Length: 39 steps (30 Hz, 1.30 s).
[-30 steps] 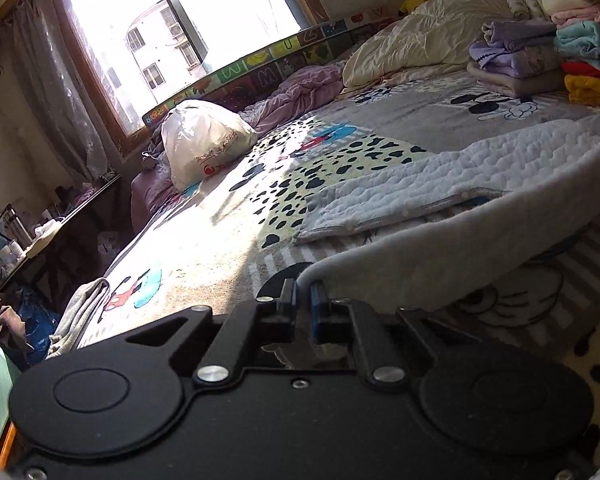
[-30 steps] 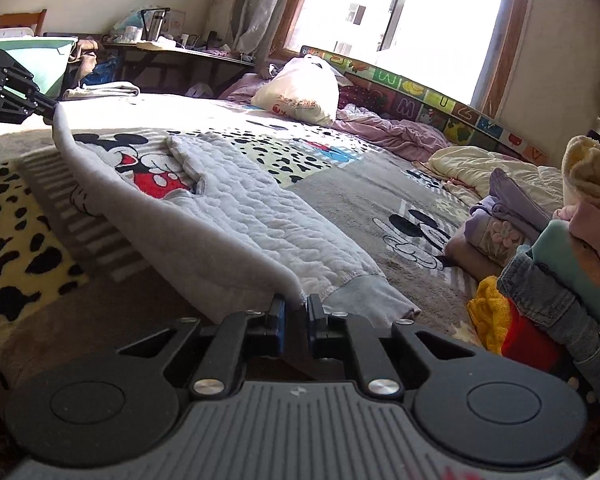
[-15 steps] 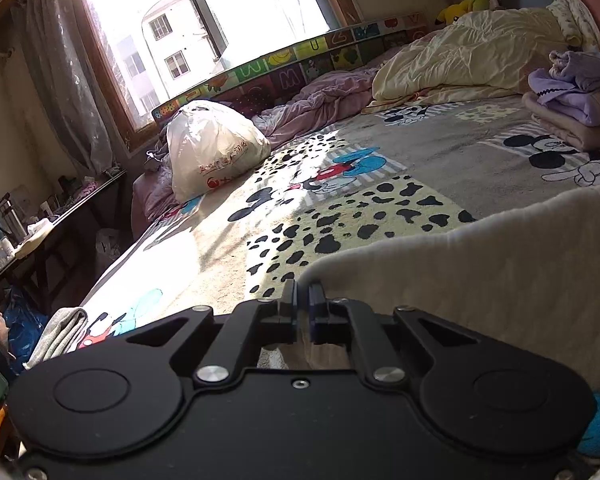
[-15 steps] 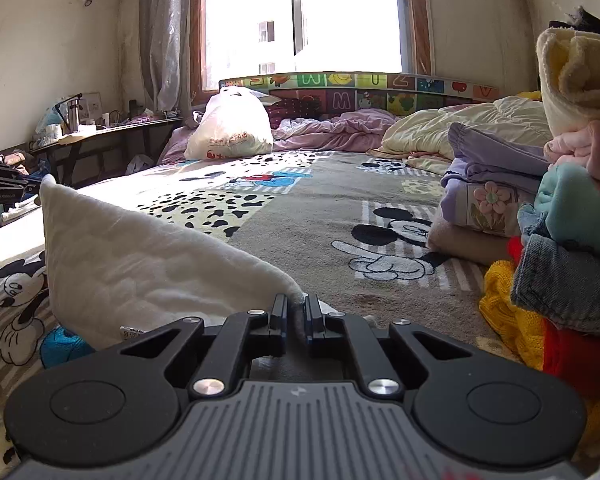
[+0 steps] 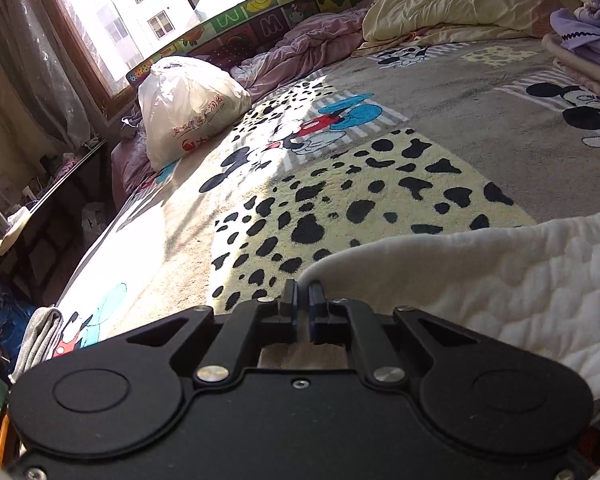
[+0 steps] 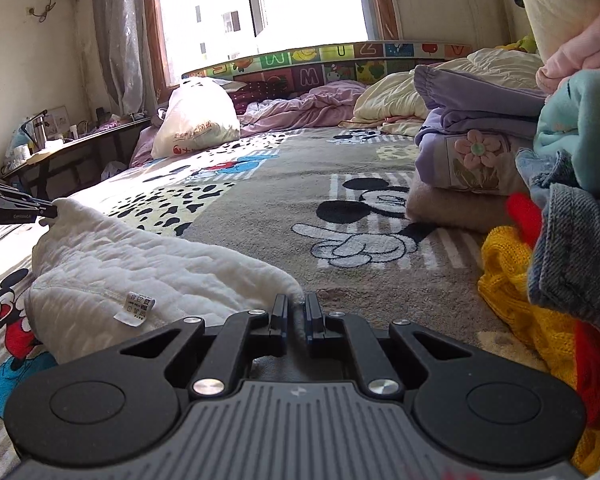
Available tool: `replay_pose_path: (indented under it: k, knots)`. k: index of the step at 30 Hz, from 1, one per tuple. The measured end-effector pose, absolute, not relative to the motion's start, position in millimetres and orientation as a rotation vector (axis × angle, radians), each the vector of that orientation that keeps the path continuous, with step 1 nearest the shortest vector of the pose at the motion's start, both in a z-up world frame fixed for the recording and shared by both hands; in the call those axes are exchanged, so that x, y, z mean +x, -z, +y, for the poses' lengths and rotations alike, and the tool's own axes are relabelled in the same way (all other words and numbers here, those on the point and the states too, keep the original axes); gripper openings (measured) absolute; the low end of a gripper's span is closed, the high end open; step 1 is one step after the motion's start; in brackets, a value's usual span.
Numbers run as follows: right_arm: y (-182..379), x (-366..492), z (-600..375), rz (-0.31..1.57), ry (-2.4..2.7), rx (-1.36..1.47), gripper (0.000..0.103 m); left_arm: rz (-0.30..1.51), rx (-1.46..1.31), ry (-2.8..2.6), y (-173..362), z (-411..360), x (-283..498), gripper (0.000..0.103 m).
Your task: Fold clothes
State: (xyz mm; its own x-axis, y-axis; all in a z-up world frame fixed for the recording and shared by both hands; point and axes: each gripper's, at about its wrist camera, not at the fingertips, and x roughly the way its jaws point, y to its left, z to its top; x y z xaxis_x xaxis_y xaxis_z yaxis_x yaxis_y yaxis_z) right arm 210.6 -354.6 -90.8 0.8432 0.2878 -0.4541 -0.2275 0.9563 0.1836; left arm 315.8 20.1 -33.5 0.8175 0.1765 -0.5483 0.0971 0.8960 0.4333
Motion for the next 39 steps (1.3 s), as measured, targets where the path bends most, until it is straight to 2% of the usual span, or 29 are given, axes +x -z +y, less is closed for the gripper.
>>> replay_pose_path:
  k: [8,10,14,20,26,31,33,34,37,39]
  knots:
    - [98,216,-356,0.518,-0.261,0.140,0.009,0.668,0.482,-0.048,51,17,348,0.004]
    - [99,217,-354,0.525,-0.260,0.132,0.009,0.666,0.471,-0.083,52,20,353,0.020]
    - [100,217,-352,0.532,-0.254,0.122,0.010,0.574,0.282,-0.235,22,53,332,0.027]
    - [98,216,-357,0.522,-0.238,0.139,0.010,0.615,-0.189,-0.244,17,124,297,0.027]
    - [85,209,-354,0.490,-0.190,0.092,0.011,0.691,-0.455,-0.171,43,128,279,0.027]
    - [69,195,-336,0.413,-0.270,0.010,0.014,0.696,-0.476,-0.181,52,113,286,0.027]
    - [67,190,-326,0.387,-0.391,0.009,0.014,0.678,-0.427,-0.188,51,106,287,0.013]
    - [68,189,-320,0.382,-0.427,-0.007,0.014,0.652,-0.384,-0.189,45,102,285,0.011]
    - [73,188,-299,0.416,-0.530,-0.049,0.015,0.565,-0.275,-0.192,25,93,276,0.011]
    - [74,186,-293,0.427,-0.555,-0.074,0.018,0.575,-0.270,-0.195,23,96,278,0.011]
